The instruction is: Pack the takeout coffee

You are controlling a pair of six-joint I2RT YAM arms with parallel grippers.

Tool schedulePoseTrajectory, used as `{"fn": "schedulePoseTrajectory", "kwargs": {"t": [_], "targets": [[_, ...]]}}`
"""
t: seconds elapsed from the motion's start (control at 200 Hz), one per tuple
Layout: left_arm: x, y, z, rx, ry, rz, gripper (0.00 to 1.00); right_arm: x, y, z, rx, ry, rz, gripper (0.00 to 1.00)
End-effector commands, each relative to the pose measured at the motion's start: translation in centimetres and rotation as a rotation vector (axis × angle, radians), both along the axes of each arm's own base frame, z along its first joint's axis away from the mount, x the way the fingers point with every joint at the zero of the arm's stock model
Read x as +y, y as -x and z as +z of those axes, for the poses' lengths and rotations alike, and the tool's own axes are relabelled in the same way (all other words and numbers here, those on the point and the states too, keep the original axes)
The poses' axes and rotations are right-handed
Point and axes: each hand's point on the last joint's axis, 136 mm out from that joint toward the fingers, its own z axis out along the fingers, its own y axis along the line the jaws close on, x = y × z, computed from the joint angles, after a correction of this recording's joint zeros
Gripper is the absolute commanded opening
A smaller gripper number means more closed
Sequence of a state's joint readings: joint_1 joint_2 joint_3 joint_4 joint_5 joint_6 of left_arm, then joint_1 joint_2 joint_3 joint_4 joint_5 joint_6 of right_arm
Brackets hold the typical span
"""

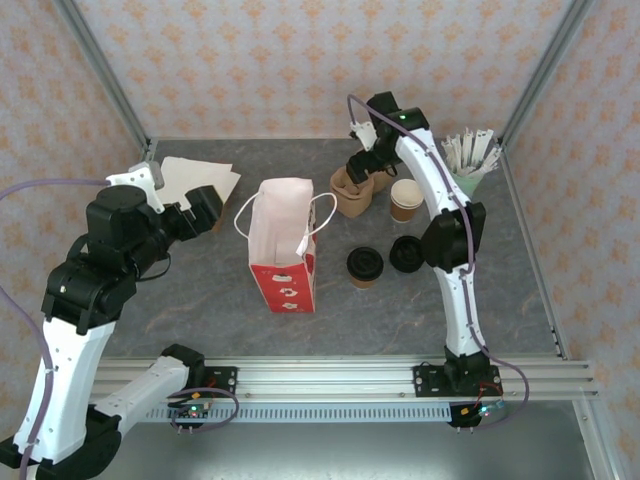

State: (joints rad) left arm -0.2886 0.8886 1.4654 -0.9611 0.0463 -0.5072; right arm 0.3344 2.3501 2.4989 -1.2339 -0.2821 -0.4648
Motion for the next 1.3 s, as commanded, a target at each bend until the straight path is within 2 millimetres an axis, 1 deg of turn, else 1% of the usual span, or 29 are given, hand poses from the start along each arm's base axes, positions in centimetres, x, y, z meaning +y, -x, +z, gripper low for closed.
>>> {"fn": "schedulePoseTrajectory", "kwargs": {"t": [0.0, 0.1, 0.155, 0.215, 0.285, 0.38, 0.445, 0.521, 0.561, 0.611, 0.731, 0.811, 0.971, 1.056, 1.146, 1.296], "targets": [[0.2, -0.3, -0.4, 0.025, -0.039, 0.010, 1.00, 0.2, -1.0, 0.5, -0.030, -0.014, 0.017, 0.82], [0.0, -0.7, -0.6, 0.035, -0.040, 0.006, 1.00, 0.3, -1.7, -0.7, -0.034, -0.006, 0.021, 0.78], [-0.1, -0.8, -0.7, 0.038, -0.040, 0.003, 1.00, 0.4, -2.1, -0.8, -0.044, -0.004, 0.023, 0.76], [-0.1, -1.0, -0.8, 0.045, -0.042, 0.003, 1.00, 0.6, -2.3, -0.7, -0.049, -0.016, 0.021, 0.75], [-0.2, -1.1, -0.9, 0.050, -0.043, 0.001, 1.00, 0.9, -2.2, 0.4, -0.062, -0.038, 0.023, 0.75], [-0.2, -1.3, -1.2, 0.057, -0.043, 0.002, 1.00, 1.4, -1.3, 1.9, -0.068, -0.064, 0.045, 0.75], [-0.2, -1.4, -1.1, 0.055, -0.042, 0.005, 1.00, 1.6, -0.1, 2.7, -0.056, -0.070, 0.066, 0.74], [-0.2, -1.4, -1.2, 0.055, -0.041, 0.007, 1.00, 1.8, 1.5, 3.2, -0.038, -0.072, 0.089, 0.73], [-0.1, -1.3, -1.2, 0.054, -0.042, 0.007, 1.00, 2.2, 2.3, 3.4, -0.028, -0.087, 0.107, 0.72], [-0.1, -1.2, -1.3, 0.054, -0.040, 0.010, 1.00, 2.7, 3.5, 3.4, -0.005, -0.108, 0.136, 0.71], [-0.2, -1.2, -1.4, 0.057, -0.036, 0.008, 1.00, 4.2, 5.4, 2.6, 0.035, -0.129, 0.193, 0.69], [-0.2, -1.1, -1.6, 0.061, -0.034, 0.006, 1.00, 4.9, 5.9, 1.8, 0.054, -0.119, 0.213, 0.68], [0.0, -0.8, -1.4, 0.054, -0.036, 0.012, 1.00, 5.6, 5.3, -0.1, 0.075, -0.084, 0.216, 0.67], [0.2, -0.6, -1.4, 0.052, -0.038, 0.017, 1.00, 5.7, 4.7, -0.7, 0.076, -0.075, 0.209, 0.65], [0.3, -0.5, -1.4, 0.052, -0.039, 0.019, 1.00, 5.9, 4.5, -1.1, 0.084, -0.072, 0.205, 0.63], [0.2, -0.7, -1.5, 0.057, -0.041, 0.017, 1.00, 6.3, 4.9, -2.0, 0.108, -0.070, 0.223, 0.59]]}}
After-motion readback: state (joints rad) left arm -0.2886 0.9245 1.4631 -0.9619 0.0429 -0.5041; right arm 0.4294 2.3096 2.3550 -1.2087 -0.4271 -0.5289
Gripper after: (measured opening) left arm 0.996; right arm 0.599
